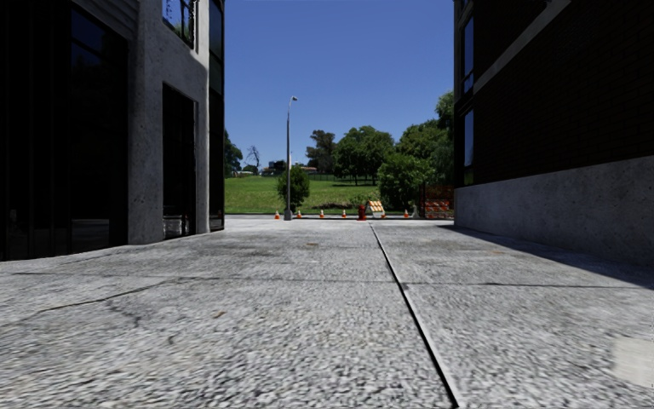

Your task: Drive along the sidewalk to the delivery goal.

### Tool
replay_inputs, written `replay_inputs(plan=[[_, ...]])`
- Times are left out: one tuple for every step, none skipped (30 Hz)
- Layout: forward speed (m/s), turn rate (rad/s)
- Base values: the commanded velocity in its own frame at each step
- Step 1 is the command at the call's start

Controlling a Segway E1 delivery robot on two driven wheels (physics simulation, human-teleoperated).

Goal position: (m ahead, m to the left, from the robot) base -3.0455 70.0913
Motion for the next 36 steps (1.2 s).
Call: replay_inputs(plan=[[2.00, 0.00], [2.00, 0.00], [2.00, 0.00], [2.00, 0.00], [2.00, 0.00], [2.00, 0.00], [2.00, 0.00], [2.00, 0.00], [2.00, 0.00], [2.00, 0.00], [2.00, 0.00], [2.00, 0.00], [2.00, 0.00], [2.00, 0.00], [2.00, 0.00], [2.00, 0.00], [2.00, 0.00], [2.00, 0.00], [2.00, 0.00], [2.00, 0.00], [2.00, 0.00], [2.00, 0.00], [2.00, 0.00], [2.00, 0.00], [2.00, 0.00], [2.00, 0.00], [2.00, 0.00], [2.00, 0.00], [2.00, 0.00], [2.00, 0.00], [2.00, 0.00], [2.00, 0.00], [2.00, 0.00], [2.00, 0.00], [2.00, 0.00], [2.00, 0.00]])
